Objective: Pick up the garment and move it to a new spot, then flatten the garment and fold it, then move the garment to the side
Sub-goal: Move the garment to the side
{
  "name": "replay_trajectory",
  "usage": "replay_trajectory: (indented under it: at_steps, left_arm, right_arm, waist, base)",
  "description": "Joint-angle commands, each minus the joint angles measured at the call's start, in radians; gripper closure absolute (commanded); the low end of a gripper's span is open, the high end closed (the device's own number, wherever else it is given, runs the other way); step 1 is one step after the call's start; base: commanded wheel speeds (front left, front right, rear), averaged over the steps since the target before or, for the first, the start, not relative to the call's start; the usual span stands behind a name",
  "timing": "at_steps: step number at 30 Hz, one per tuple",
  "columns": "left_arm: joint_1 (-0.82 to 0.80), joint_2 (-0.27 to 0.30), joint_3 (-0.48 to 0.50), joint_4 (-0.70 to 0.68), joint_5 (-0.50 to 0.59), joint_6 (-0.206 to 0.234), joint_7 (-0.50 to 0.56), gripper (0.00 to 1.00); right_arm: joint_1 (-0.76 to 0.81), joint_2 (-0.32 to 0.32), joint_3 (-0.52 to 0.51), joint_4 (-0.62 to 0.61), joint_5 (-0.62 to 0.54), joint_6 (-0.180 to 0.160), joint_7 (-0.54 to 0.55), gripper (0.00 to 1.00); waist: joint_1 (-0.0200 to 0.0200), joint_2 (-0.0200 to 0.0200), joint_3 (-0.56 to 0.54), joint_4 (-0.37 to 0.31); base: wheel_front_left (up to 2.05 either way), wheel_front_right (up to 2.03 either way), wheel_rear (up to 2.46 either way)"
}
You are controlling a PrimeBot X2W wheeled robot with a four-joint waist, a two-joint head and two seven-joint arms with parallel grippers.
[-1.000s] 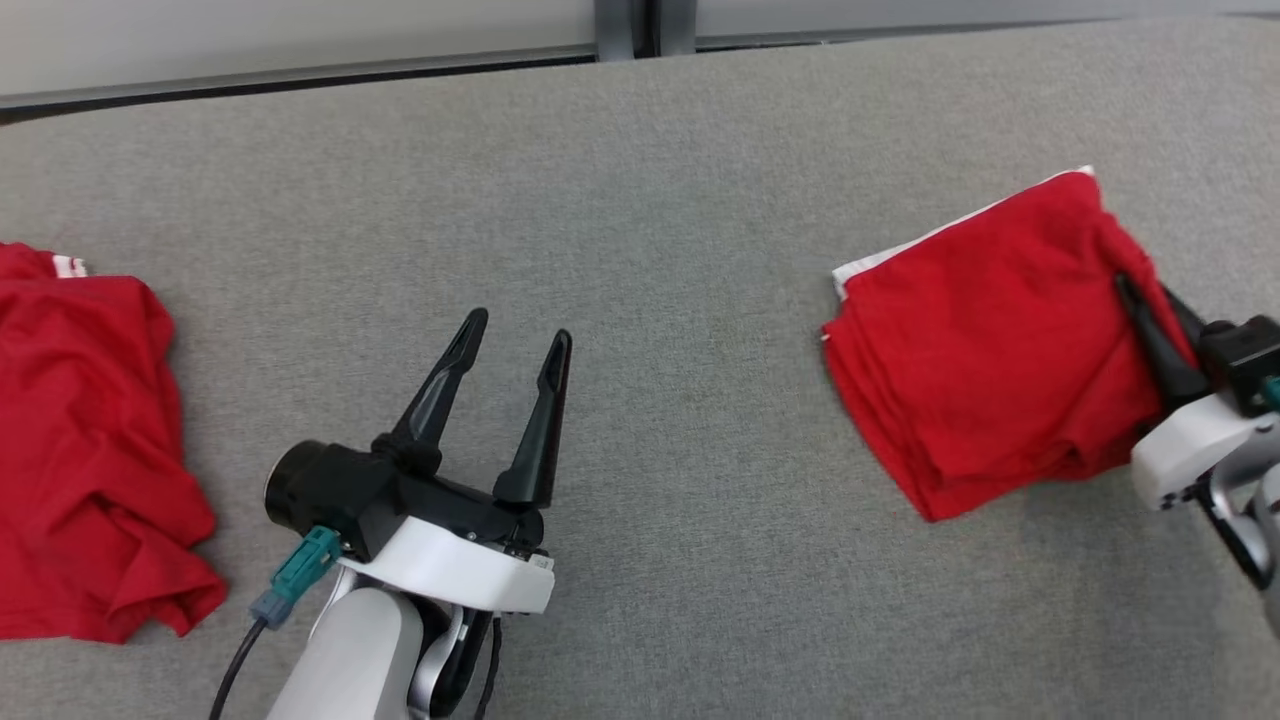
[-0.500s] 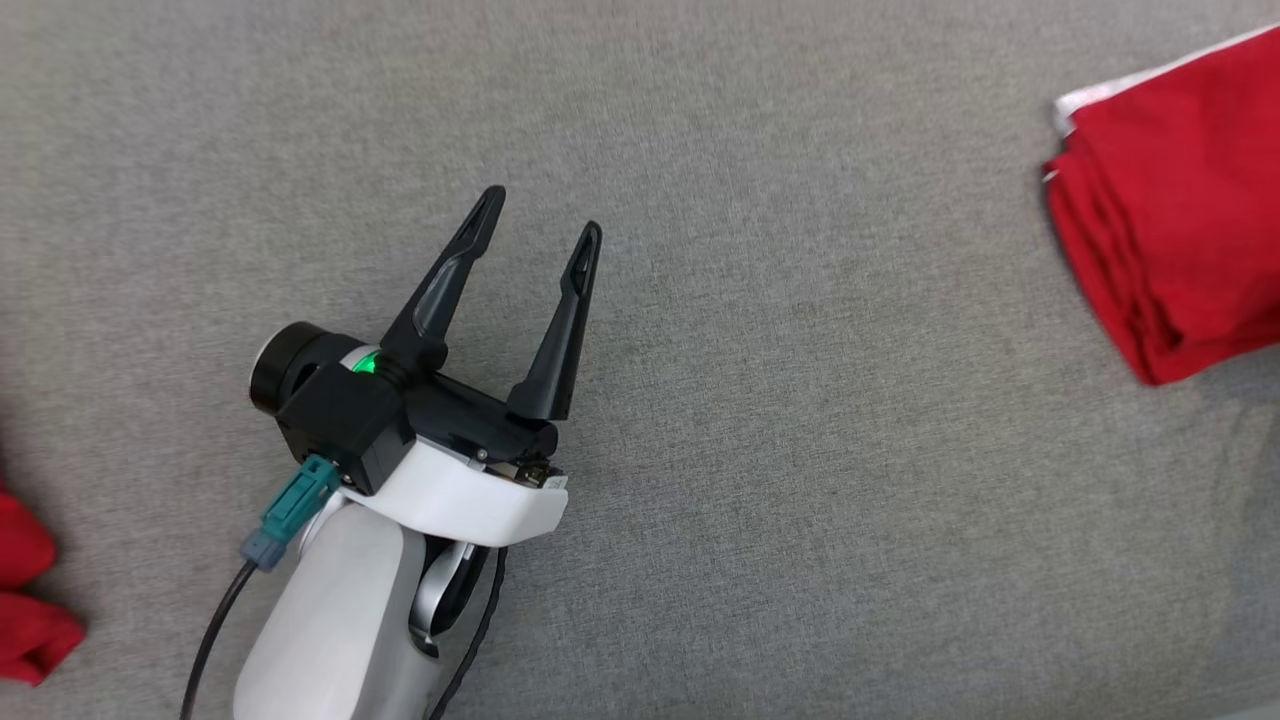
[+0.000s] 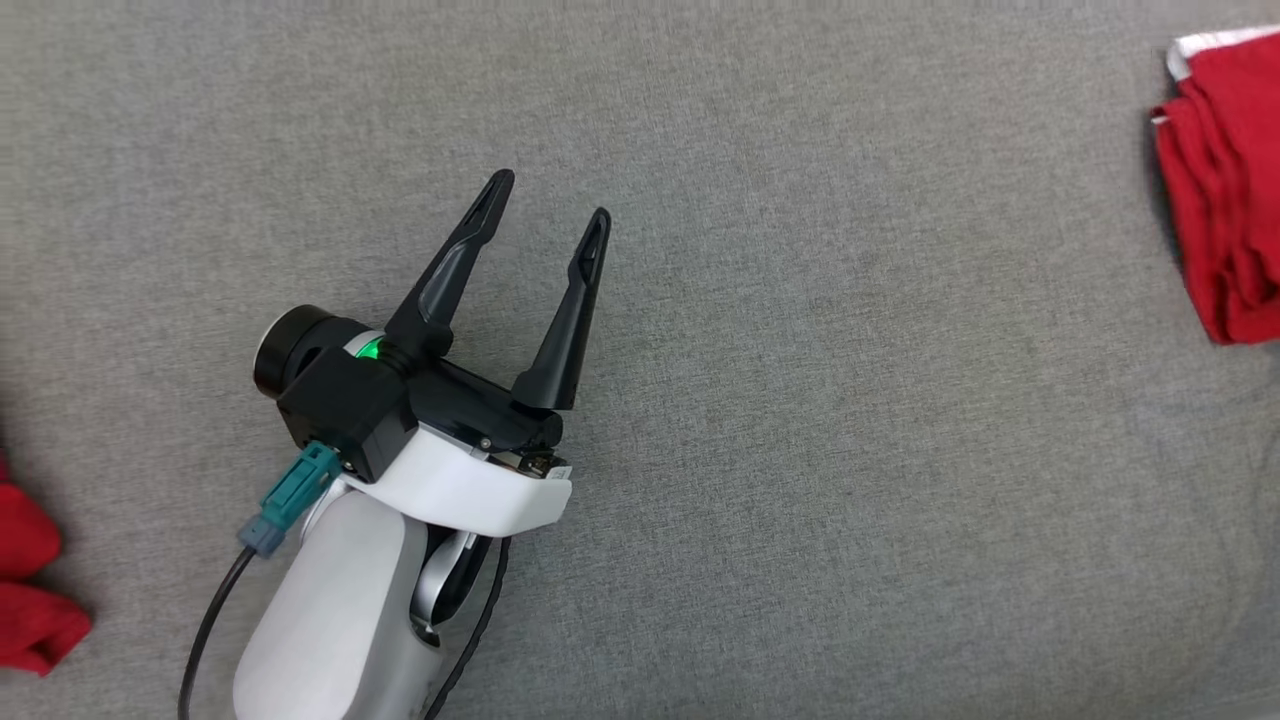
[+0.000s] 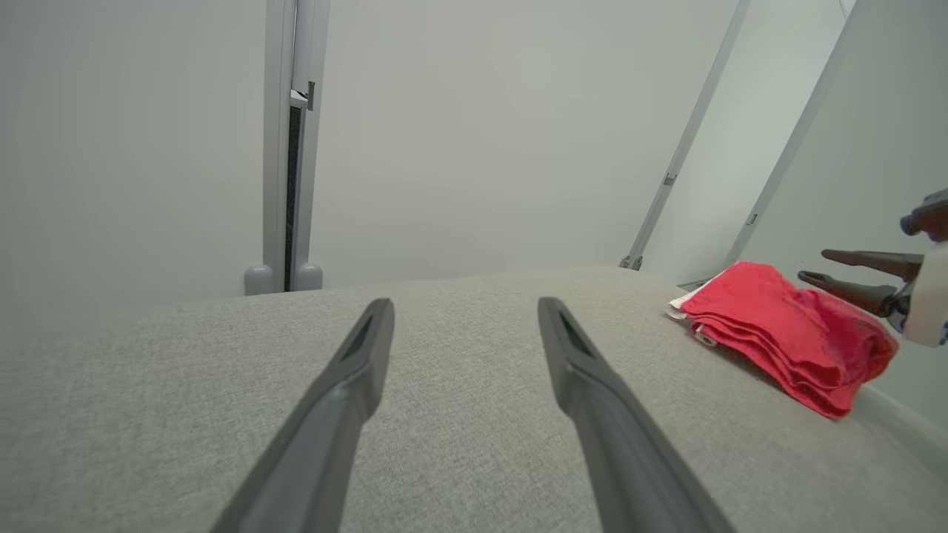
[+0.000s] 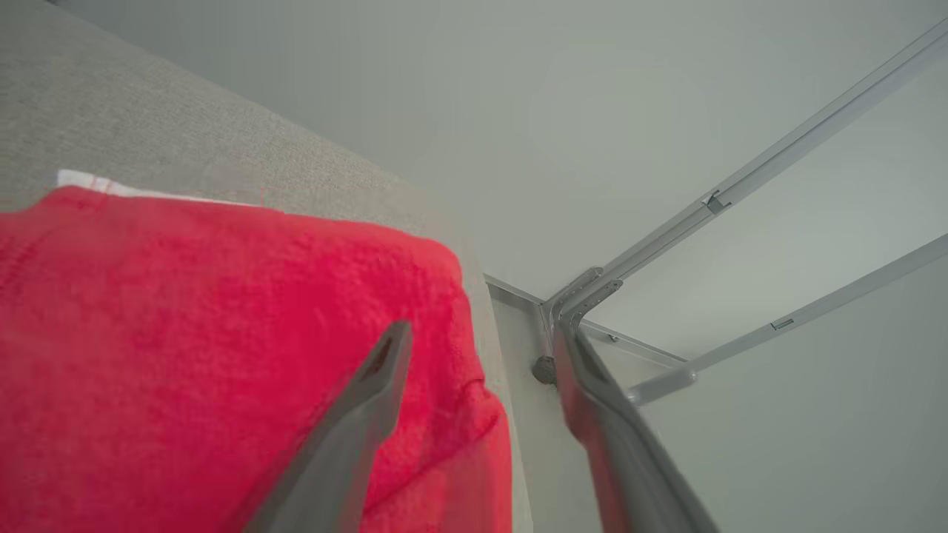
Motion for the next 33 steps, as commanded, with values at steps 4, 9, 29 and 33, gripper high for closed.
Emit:
replay_trajectory:
  at_steps: [4, 9, 29, 33]
  left_arm:
    - [0.015, 0.001, 0.011, 0.008, -0.016, -0.001, 0.000, 0.00]
    - [0.049, -0.004, 0.033, 0.017, -0.026, -0.001, 0.000, 0.00]
    - [0.287, -0.004, 0.144, 0.054, -0.037, 0.052, 0.000, 0.00]
    - [0.338, -0.004, 0.154, 0.062, -0.043, 0.063, 0.000, 0.00]
  right_arm:
    - [0.002, 0.029, -0.054, 0.009, -0.002, -0.001, -0.006, 0.00]
    - [0.030, 0.090, -0.058, -0.054, 0.004, -0.001, -0.006, 0.00]
    - [0.406, 0.426, -0.016, -0.430, 0.177, 0.000, -0.006, 0.00]
    - [0.515, 0.489, 0.003, -0.503, 0.189, 0.000, -0.006, 0.00]
  waist:
    - [0.0000, 0.0000, -0.063, 0.020]
    - [0.0000, 0.0000, -0.152, 0.044]
    - [0.0000, 0.0000, -0.479, 0.177]
    - [0.0000, 0.0000, -0.518, 0.186]
  base:
    - [0.00, 0.00, 0.00]
    - [0.00, 0.00, 0.00]
    - [0.00, 0.00, 0.00]
    - [0.00, 0.00, 0.00]
